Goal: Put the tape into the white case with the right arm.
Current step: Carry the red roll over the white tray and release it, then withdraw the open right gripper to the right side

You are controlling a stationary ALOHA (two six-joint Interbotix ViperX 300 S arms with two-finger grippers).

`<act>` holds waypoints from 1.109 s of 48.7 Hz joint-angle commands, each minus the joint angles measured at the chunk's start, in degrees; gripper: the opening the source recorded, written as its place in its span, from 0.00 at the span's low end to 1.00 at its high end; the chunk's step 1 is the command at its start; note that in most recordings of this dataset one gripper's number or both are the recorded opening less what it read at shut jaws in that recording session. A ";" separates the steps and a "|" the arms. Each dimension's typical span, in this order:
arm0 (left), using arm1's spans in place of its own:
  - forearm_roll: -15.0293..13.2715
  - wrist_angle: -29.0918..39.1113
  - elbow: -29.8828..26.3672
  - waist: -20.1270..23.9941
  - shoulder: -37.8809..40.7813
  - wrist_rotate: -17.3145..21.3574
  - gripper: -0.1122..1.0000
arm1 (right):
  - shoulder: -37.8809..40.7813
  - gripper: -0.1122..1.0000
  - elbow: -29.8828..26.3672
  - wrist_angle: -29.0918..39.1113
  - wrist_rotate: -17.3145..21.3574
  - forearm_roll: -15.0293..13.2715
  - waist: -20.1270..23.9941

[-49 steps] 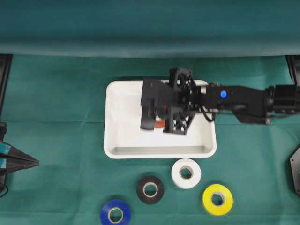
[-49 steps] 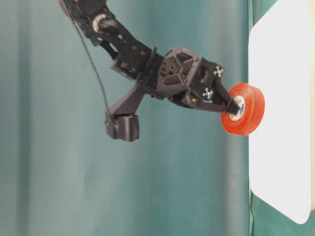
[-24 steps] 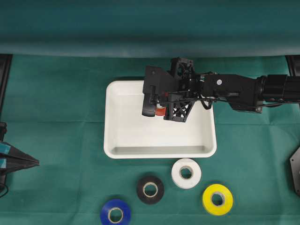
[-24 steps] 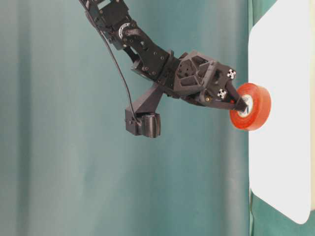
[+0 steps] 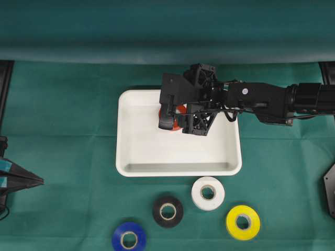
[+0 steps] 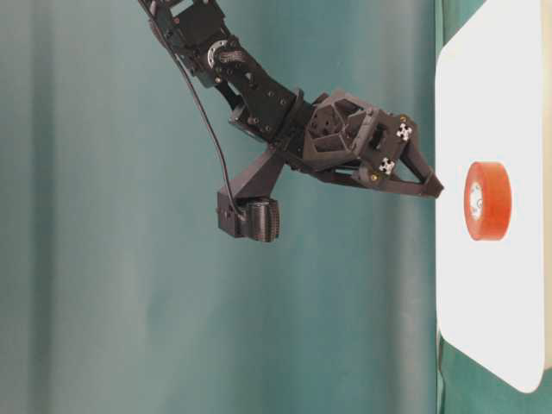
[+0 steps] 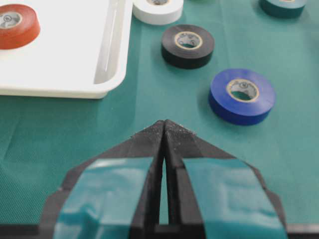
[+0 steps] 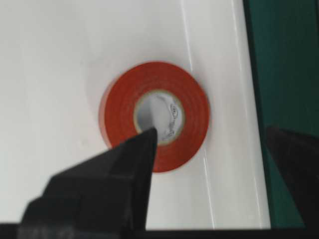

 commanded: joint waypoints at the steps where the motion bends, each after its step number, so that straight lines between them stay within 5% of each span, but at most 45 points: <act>1: -0.09 -0.53 -0.62 0.18 0.53 0.00 0.10 | -1.14 0.60 -0.44 0.00 0.09 -0.09 -0.18; 11: -0.09 -0.53 -0.62 0.18 0.53 0.00 0.10 | -3.43 0.60 2.72 1.93 0.70 -0.09 -0.26; 22: -0.09 -0.53 -0.62 0.18 0.44 0.00 0.10 | -11.95 0.60 12.48 3.16 0.97 -0.09 -0.35; 41: -0.09 -0.53 -0.62 0.18 0.35 0.00 0.10 | -25.75 0.60 30.67 -9.76 2.02 0.09 -0.35; 54: -0.09 -0.53 -0.62 0.18 0.35 0.00 0.10 | -33.40 0.60 38.23 -14.41 2.20 0.97 -0.26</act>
